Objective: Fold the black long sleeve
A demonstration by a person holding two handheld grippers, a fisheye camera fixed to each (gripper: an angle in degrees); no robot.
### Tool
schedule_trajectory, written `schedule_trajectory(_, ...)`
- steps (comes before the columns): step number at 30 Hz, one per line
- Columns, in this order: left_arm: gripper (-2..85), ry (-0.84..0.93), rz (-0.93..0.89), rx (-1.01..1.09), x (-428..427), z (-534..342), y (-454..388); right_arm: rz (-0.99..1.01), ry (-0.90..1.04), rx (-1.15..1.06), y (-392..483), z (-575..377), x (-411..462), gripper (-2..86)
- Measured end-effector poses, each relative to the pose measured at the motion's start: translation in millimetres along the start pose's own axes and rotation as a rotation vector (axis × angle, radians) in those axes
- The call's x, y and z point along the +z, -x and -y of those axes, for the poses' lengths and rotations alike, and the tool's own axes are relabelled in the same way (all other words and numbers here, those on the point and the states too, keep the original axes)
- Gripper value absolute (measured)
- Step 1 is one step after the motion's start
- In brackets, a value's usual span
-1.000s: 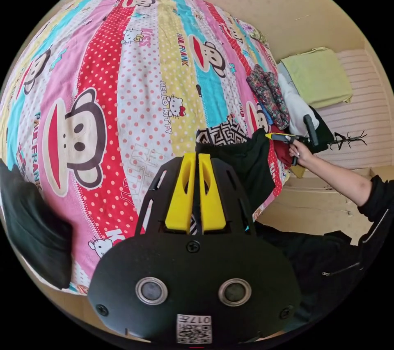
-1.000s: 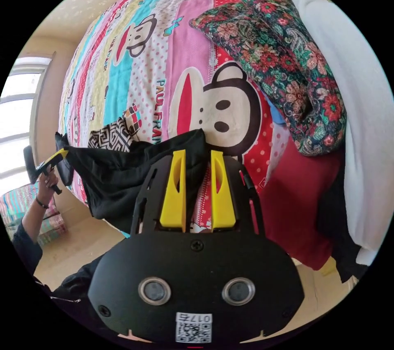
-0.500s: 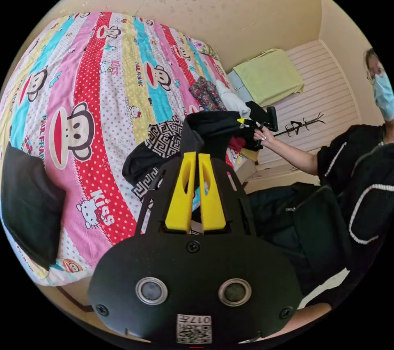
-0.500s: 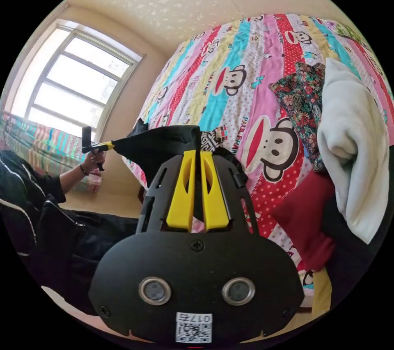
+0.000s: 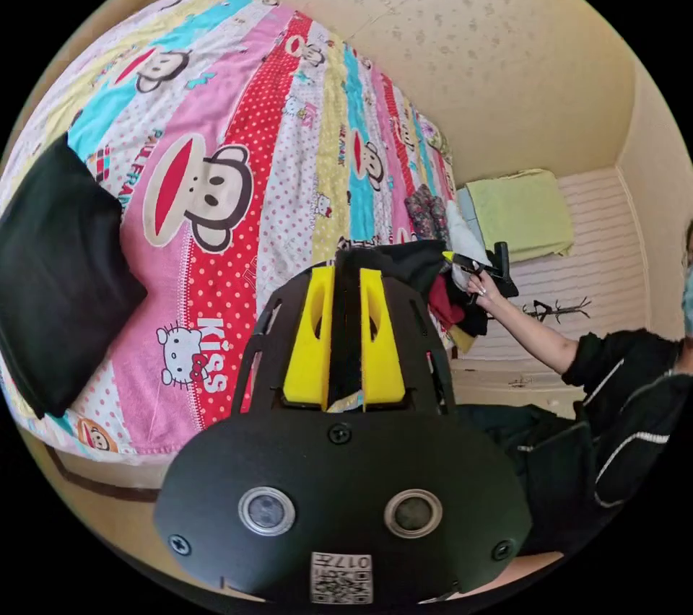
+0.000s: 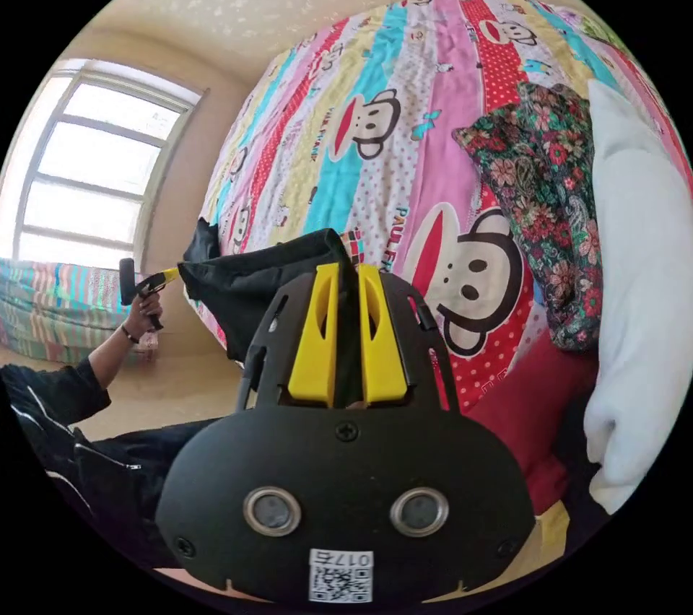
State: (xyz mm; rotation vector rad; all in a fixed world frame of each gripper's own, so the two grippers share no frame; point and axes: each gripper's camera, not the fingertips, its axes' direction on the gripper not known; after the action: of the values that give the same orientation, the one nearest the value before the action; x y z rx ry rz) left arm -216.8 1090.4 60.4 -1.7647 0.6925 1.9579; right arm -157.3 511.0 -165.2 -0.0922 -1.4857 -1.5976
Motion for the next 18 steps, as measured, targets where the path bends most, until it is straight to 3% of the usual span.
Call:
schedule_trajectory(4, 9.9, 0.052, -0.001, -0.103, 21.7, 12.4, 34.6, -0.002, 0.039, 0.076, -20.5, -1.5, 16.7, 7.7)
schedule_trajectory(9, 10.1, 0.201, 0.022, -0.008, 42.9, -43.7, 13.9, 0.084, 0.124, 0.002, -22.4, -58.1, 29.4, 8.2)
schedule_trajectory(13, 11.4, 0.305, 0.074, 0.025, 72.8, -93.2, -7.4, 0.072, 0.185, 0.073, -30.1, -109.4, 54.3, 8.2)
schedule_trajectory(18, 9.3, 0.341, 0.321, -0.191, 120.7, -115.7, 0.4, 0.042, 0.211, 0.266, -44.5, -124.0, 99.9, 6.8)
